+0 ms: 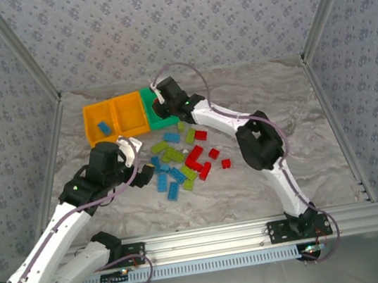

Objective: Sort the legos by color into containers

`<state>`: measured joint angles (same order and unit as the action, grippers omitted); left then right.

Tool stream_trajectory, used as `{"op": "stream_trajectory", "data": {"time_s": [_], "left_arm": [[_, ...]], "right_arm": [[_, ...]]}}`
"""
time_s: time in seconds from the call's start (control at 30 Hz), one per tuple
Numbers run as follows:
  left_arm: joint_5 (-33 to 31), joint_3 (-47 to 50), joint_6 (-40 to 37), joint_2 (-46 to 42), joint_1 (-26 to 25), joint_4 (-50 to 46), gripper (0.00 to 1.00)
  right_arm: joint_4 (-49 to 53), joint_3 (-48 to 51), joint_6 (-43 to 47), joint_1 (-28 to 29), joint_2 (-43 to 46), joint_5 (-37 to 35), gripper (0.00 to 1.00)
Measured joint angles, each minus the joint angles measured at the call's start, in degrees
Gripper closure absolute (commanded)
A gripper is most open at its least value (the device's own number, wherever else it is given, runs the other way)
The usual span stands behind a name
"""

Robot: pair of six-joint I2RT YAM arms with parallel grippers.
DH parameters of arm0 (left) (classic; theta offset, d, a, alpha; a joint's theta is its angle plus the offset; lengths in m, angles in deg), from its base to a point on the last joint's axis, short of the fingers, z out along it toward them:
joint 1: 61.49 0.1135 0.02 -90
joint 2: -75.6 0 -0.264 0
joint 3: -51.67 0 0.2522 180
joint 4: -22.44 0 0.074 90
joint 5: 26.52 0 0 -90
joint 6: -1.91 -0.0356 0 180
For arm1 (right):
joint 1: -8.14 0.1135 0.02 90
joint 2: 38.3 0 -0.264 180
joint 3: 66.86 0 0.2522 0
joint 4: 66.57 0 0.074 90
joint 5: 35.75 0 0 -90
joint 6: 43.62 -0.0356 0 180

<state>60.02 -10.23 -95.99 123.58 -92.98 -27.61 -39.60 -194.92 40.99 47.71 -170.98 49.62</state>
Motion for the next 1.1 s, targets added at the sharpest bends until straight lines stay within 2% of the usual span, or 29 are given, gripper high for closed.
{"op": "stream_trajectory", "data": {"time_s": [0.13,0.2,0.33,0.47,0.57,0.67,0.77,0.9,1.03,1.1], "left_arm": [[-1.2,0.1,0.0,0.0,0.0,0.2,0.01],[-1.8,0.3,0.0,0.1,0.0,0.1,0.01],[-2.7,0.5,0.0,0.4,0.0,0.1,0.01],[-3.4,0.5,0.0,1.0,0.0,0.1,0.01],[-3.5,0.7,0.2,1.0,0.0,0.2,0.01],[-3.4,0.6,1.8,1.7,0.2,0.3,0.01],[-3.1,-0.6,6.1,4.1,0.3,-0.1,0.05],[-1.9,-5.3,16.0,10.4,-0.3,1.5,0.12],[-1.3,-8.7,25.6,19.3,-2.1,6.9,0.23],[-1.3,-12.3,30.2,27.3,-2.8,8.4,0.28]], "right_arm": [[6.4,-12.7,0.1,-0.3,-8.8,-0.5,0.54],[10.3,-17.9,0.2,-0.3,-11.1,-0.6,0.53],[14.1,-22.0,0.3,-0.2,-11.2,-0.6,0.53],[16.8,-20.8,0.7,0.0,-8.5,-0.6,0.53],[17.5,-12.7,1.6,0.2,-1.8,-0.7,0.53],[16.2,1.0,2.2,0.3,10.1,-0.3,0.51],[14.6,13.4,2.1,0.2,22.9,0.7,0.44],[11.9,28.3,1.1,-0.3,41.0,3.0,0.3],[11.2,40.2,-1.6,-0.4,53.4,5.4,0.11],[11.2,47.6,-4.5,-0.3,59.0,6.5,0.01]]}}
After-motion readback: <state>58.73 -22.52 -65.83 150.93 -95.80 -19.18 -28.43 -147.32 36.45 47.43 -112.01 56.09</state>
